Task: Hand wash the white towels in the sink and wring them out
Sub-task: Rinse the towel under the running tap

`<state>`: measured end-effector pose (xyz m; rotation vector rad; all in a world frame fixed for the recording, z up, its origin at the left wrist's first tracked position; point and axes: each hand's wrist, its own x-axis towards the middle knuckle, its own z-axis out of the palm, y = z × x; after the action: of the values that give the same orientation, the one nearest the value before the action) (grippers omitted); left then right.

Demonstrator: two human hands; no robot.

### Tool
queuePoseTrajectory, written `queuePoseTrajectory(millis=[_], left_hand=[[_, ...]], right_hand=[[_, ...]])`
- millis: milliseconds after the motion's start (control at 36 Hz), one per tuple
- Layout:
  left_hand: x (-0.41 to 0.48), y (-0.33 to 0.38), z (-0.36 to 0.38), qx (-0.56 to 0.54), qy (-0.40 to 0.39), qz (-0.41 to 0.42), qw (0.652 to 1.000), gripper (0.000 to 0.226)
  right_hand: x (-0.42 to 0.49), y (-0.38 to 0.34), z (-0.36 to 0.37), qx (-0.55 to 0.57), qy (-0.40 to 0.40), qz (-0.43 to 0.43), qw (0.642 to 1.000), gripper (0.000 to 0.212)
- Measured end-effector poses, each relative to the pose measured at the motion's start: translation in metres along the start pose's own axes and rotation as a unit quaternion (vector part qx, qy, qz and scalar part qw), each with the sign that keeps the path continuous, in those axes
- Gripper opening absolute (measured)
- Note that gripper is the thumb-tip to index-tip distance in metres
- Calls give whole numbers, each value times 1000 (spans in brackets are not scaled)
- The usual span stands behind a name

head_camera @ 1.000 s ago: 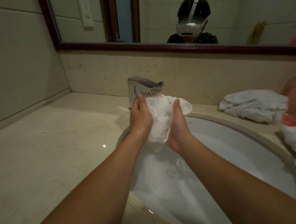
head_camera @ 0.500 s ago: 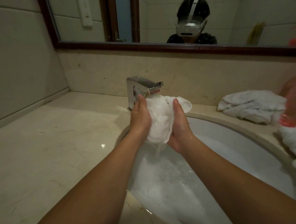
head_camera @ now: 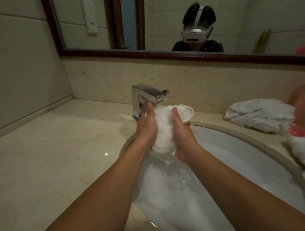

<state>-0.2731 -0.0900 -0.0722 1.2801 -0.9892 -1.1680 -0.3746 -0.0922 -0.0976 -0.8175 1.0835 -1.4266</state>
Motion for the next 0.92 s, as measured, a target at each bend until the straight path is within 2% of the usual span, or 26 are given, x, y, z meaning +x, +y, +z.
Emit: queuePoseTrajectory(millis=[56,139,167,222,306,361,444,500,528,611,639,694,722,778,917], left_hand=[[-1,1,0,28,0,11,1000,66],[2,-2,-1,49,-1,18,999,77],[2,-3,-1,51,-1,27,998,75],[3,-7,-1,56,-5,41,998,64],[7,-9,-2,52,-1,51,997,48],[7,-8,-2,51,5,54,997,44],[8,-8,-1,36,19,36,999,33],[5,-4,0,22,19,14,999,38],[3,-3,1,15,21,4,1000,43],[3,-1,0,-5,34,-10,999,52],[2,0,-2,-10,43,-13,999,55],[3,0,-5,-21,54,-28,998,64],[3,0,-6,-24,58,-37,997,68],[5,-1,-9,-28,70,-40,996,78],[-1,2,-8,-21,61,-39,997,86]], right_hand=[[-2,1,2,-15,6,-10,1000,63],[-5,1,4,-52,20,-27,998,97],[-4,2,3,-67,25,-33,997,101],[-5,-1,2,-89,23,-42,995,89],[-7,-8,1,-86,34,-32,995,53],[-9,-11,-2,-71,49,7,996,55],[-7,-9,-5,-32,71,73,994,81],[-1,-5,-8,-19,72,83,994,99],[0,-4,-9,-25,69,88,993,103],[-4,-4,-3,-37,58,78,995,95],[-3,-3,-2,-36,51,77,995,105],[6,5,-2,-36,46,84,995,143],[9,8,-2,-40,44,83,995,154],[0,2,3,-56,33,77,995,148],[-9,0,2,-114,7,16,993,86]])
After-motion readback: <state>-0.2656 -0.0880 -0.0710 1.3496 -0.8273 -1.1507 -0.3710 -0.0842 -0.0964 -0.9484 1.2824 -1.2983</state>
